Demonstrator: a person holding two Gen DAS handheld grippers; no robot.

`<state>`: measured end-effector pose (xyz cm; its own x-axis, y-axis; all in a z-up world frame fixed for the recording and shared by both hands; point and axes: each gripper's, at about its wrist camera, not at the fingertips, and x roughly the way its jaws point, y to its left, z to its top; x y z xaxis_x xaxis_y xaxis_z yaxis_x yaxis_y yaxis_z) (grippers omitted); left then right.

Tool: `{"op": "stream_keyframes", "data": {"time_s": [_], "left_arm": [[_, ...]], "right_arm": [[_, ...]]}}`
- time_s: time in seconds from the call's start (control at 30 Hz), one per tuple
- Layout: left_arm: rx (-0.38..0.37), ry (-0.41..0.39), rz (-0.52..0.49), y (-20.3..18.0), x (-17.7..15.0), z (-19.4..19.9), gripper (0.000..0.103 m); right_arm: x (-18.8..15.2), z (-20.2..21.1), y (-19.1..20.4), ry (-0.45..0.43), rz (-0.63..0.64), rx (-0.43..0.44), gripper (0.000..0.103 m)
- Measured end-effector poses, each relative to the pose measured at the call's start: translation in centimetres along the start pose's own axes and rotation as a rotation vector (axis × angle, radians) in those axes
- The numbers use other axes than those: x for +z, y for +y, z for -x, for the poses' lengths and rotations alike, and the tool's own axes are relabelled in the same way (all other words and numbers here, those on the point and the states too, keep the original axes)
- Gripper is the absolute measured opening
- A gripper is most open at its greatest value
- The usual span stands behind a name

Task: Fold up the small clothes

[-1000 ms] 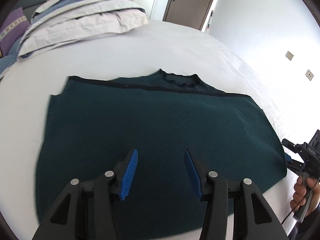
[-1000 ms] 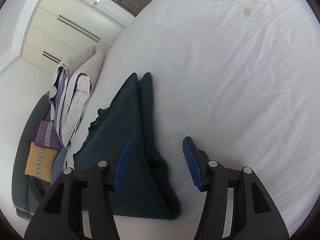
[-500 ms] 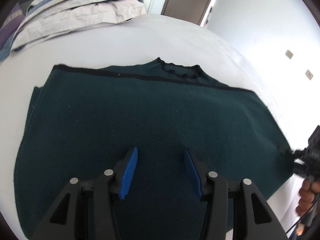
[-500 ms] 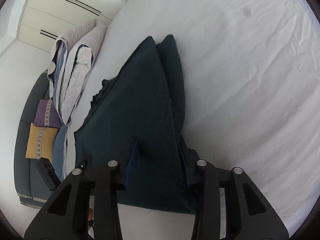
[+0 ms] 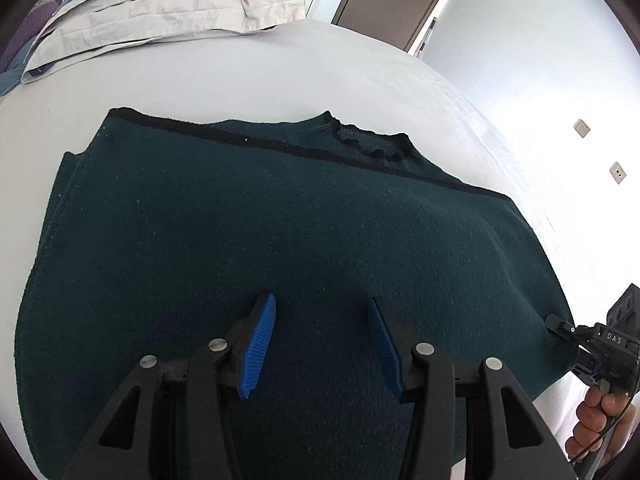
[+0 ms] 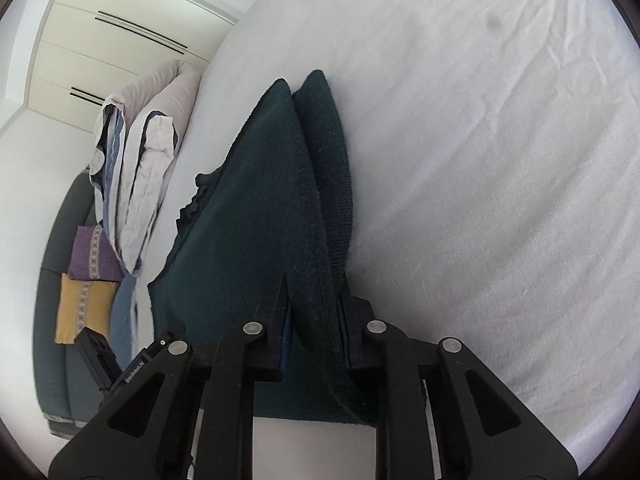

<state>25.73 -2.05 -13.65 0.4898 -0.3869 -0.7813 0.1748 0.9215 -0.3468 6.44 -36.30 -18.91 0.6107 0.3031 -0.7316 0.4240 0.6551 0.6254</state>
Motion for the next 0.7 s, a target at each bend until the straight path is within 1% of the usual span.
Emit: {"op": "stream_keyframes", "data": {"time_s": [0.13, 0.2, 0.27, 0.3, 0.37, 0.4, 0.43, 0.47, 0.5, 0.53, 0.57, 0.63, 0.67, 0.7], "left_arm": [[-0.04, 0.003, 0.031, 0.8, 0.1, 0.1, 0.049], [-0.079, 0.012, 0.08, 1.7, 0.4, 0.3, 0.046], [-0.131, 0.025, 0.152, 3.0, 0.7, 0.5, 0.038], [-0.165, 0.035, 0.196, 3.7, 0.9, 0.6, 0.036], [-0.245, 0.053, 0.291, 5.3, 1.2, 1.0, 0.036], [-0.266, 0.054, 0.315, 5.8, 1.2, 1.2, 0.037], [-0.279, 0.052, 0.328, 6.1, 1.3, 1.5, 0.042], [-0.298, 0.048, 0.34, 6.3, 1.4, 1.8, 0.051], [-0.325, 0.051, 0.351, 6.4, 1.4, 1.9, 0.056], [-0.356, 0.059, 0.363, 6.6, 1.4, 1.9, 0.064], [-0.381, 0.068, 0.372, 6.6, 1.4, 1.9, 0.07], [-0.401, 0.08, 0.372, 6.3, 1.7, 1.8, 0.076], [-0.41, 0.086, 0.372, 6.2, 1.9, 1.7, 0.08], [-0.415, 0.091, 0.376, 6.1, 2.1, 1.7, 0.081]], "right_arm": [[-0.2, 0.9, 3.5, -0.041, 0.098, -0.067, 0.016], [-0.1, 1.3, 5.9, -0.059, 0.157, -0.087, 0.015], [-0.5, 1.2, 9.5, -0.069, 0.246, -0.104, 0.015], [-0.9, 0.9, 11.5, -0.068, 0.296, -0.109, 0.015], [-2.8, -0.4, 16.4, -0.046, 0.443, -0.11, 0.015], [-4.0, -1.4, 18.6, -0.019, 0.525, -0.102, 0.015], [-5.8, -2.7, 21.0, 0.022, 0.622, -0.095, 0.015], [-7.5, -4.1, 22.8, 0.06, 0.709, -0.101, 0.015], [-8.7, -5.1, 23.8, 0.085, 0.764, -0.112, 0.015], [-10.1, -6.6, 24.6, 0.111, 0.827, -0.133, 0.015], [-10.7, -7.2, 24.9, 0.123, 0.848, -0.141, 0.015], [-11.5, -8.0, 25.1, 0.139, 0.867, -0.14, 0.015], [-11.7, -8.1, 25.1, 0.134, 0.878, -0.146, 0.015], [-11.9, -7.9, 25.2, 0.124, 0.896, -0.159, 0.015]]}}
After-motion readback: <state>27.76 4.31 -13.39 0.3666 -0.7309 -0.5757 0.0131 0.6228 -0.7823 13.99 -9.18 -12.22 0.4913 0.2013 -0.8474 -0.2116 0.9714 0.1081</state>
